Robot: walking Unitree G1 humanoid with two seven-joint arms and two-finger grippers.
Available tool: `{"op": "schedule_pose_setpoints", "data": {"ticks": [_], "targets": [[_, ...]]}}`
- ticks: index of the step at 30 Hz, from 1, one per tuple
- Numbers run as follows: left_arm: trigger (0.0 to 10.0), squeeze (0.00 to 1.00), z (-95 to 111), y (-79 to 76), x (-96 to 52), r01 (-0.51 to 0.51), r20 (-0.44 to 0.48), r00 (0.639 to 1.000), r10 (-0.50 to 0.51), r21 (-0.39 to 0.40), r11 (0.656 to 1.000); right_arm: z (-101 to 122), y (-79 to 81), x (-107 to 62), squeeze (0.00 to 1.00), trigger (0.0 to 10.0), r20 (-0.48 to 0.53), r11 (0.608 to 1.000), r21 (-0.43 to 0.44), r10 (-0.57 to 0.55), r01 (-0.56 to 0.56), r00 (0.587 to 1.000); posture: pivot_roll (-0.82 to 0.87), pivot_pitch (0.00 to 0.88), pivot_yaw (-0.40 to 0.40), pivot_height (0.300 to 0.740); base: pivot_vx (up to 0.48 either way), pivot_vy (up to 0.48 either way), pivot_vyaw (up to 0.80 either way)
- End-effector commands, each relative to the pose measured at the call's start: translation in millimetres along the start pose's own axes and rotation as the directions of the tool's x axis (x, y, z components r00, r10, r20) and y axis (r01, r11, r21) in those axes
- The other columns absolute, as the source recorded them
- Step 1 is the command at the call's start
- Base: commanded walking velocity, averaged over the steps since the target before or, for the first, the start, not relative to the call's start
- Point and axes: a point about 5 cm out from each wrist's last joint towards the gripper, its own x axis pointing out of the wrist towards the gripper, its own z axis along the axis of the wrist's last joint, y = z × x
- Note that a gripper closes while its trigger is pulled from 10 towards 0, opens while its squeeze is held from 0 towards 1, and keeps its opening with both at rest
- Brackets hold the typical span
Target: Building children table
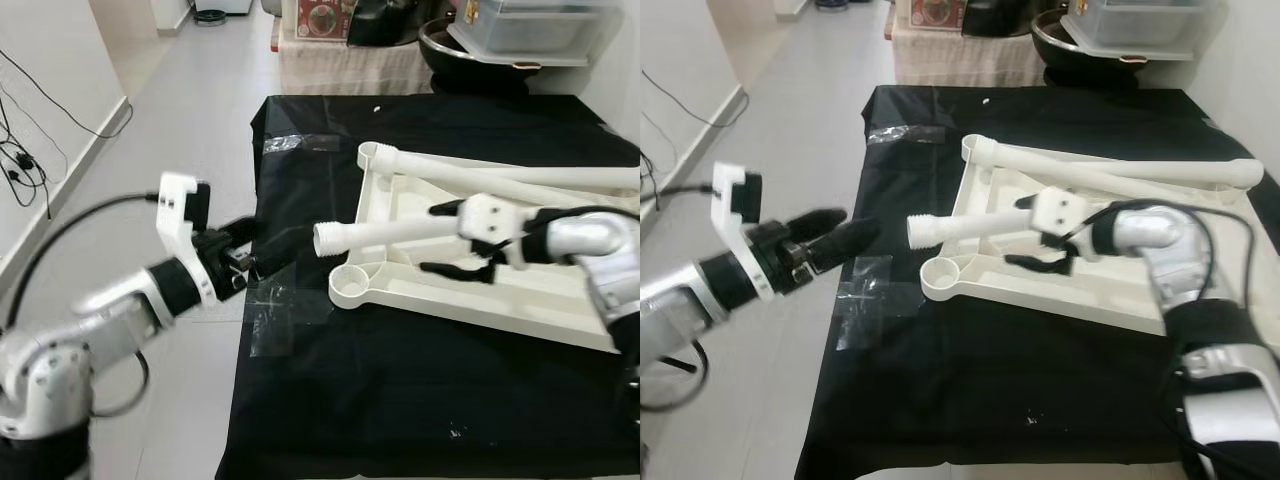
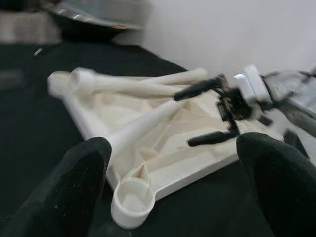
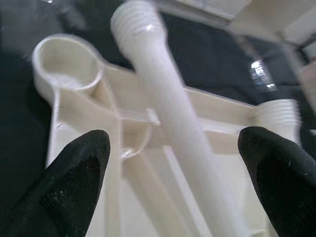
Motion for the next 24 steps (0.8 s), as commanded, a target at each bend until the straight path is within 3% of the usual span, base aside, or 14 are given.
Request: {"op": "schedule_pose_setpoints", "data": {"ticks": [1, 5, 7, 9, 11, 12, 15, 17, 18, 19, 20, 21, 23, 24], "targets": [[10.0, 0.0, 2, 5.7, 9.8, 0.045, -0.066, 0.997, -0.037, 0.122, 0.992, 3, 3.4, -3.1, 0.0, 10.0, 0.033, 0.999, 0.031, -0.033, 0.032, 0.999, 0.01, 0.112, 0.011, 0.74, 0.0, 0.0, 0.0], [10.0, 0.0, 9, 22.1, 32.4, 0.075, -0.143, 0.989, -0.024, 0.362, 0.929, 0, 8.9, 4.9, 0.0, 10.0, 0.028, 0.976, 0.137, -0.176, 0.171, 0.984, -0.01, 0.12, 0.026, 0.74, 0.0, 0.0, 0.0], [10.0, 0.0, 9, 24.9, 35.9, 0.08, -0.158, 0.987, -0.018, 0.398, 0.914, -2, 9.5, 6.5, 0.0, 10.0, 0.018, 0.965, 0.173, -0.203, 0.197, 0.979, -0.01, 0.12, 0.026, 0.74, 0.0, 0.0, 0.0], [10.0, 0.0, 6, 30.6, 47.0, 0.137, -0.211, 0.977, -0.038, 0.477, 0.868, -5, 15.9, 13.0, 0.0, 10.0, -0.013, 0.94, 0.209, -0.274, 0.27, 0.962, -0.02, 0.132, 0.041, 0.74, 0.0, 0.0, 0.0], [10.0, 0.0, 5, 34.6, 60.5, 0.2, -0.252, 0.965, -0.068, 0.546, 0.813, -8, 26.1, 22.4, 0.0, 10.0, -0.053, 0.875, 0.314, -0.373, 0.37, 0.926, -0.03, 0.141, 0.053, 0.74, 0.0, 0.0, 0.0], [10.0, 0.0, 6, 36.6, 68.9, 0.189, -0.241, 0.968, -0.065, 0.535, 0.824, -8, 33.2, 27.4, 0.0, 10.0, -0.059, 0.84, 0.366, -0.41, 0.402, 0.91, -0.04, 0.149, 0.062, 0.74, 0.0, 0.0, 0.0], [10.0, 0.0, 7, 37.6, 74.5, 0.178, -0.231, 0.971, -0.063, 0.521, 0.835, -7, 37.8, 30.2, 0.0, 10.0, -0.062, 0.817, 0.396, -0.432, 0.419, 0.9, -0.04, 0.149, 0.062, 0.74, 0.0, 0.0, 0.0], [10.0, 0.0, 12, 36.7, 84.3, 0.146, -0.171, 0.983, -0.068, 0.507, 0.85, 3, 48.9, 34.8, 0.0, 10.0, -0.028, 0.74, 0.501, -0.504, 0.448, 0.863, -0.06, 0.165, 0.078, 0.74, 0.0, 0.0, 0.0], [10.0, 0.0, 13, 32.2, 87.2, 0.125, -0.121, 0.99, -0.075, 0.485, 0.866, 9, 55.4, 37.4, 0.0, 10.0, -0.015, 0.683, 0.571, -0.547, 0.456, 0.837, -0.07, 0.168, 0.077, 0.74, 0.0, 0.0, 0.0], [10.0, 0.0, 13, 32.2, 87.2, 0.125, -0.121, 0.99, -0.075, 0.485, 0.866, 9, 55.4, 37.4, 0.0, 10.0, -0.015, 0.683, 0.571, -0.547, 0.456, 0.837, -0.07, 0.168, 0.077, 0.74, 0.0, 0.0, 0.0], [10.0, 0.0, 13, 30.3, 89.8, 0.116, -0.087, 0.993, -0.085, 0.475, 0.873, 13, 60.1, 38.4, 0.0, 10.0, -0.017, 0.637, 0.618, -0.575, 0.461, 0.818, -0.07, 0.168, 0.077, 0.74, 0.0, 0.0, 0.0], [10.0, 0.0, 13, 30.3, 89.8, 0.116, -0.087, 0.993, -0.085, 0.475, 0.873, 13, 60.1, 38.4, 0.0, 10.0, -0.017, 0.637, 0.618, -0.575, 0.461, 0.818, -0.07, 0.168, 0.077, 0.74, 0.0, 0.0, 0.0], [10.0, 0.0, 5, 22.9, 87.7, 0.113, -0.022, 0.993, -0.113, 0.393, 0.913, 25, 72.3, 43.7, 0.0, 10.0, -0.008, 0.589, 0.673, -0.599, 0.448, 0.801, -0.07, 0.167, 0.065, 0.74, 0.0, 0.0, 0.0], [10.0, 0.0, 5, 22.9, 87.7, 0.113, -0.022, 0.993, -0.113, 0.393, 0.913, 25, 72.3, 43.7, 0.0, 10.0, -0.008, 0.589, 0.673, -0.599, 0.448, 0.801, -0.07, 0.167, 0.065, 0.74, 0.0, 0.0, 0.0]]}}
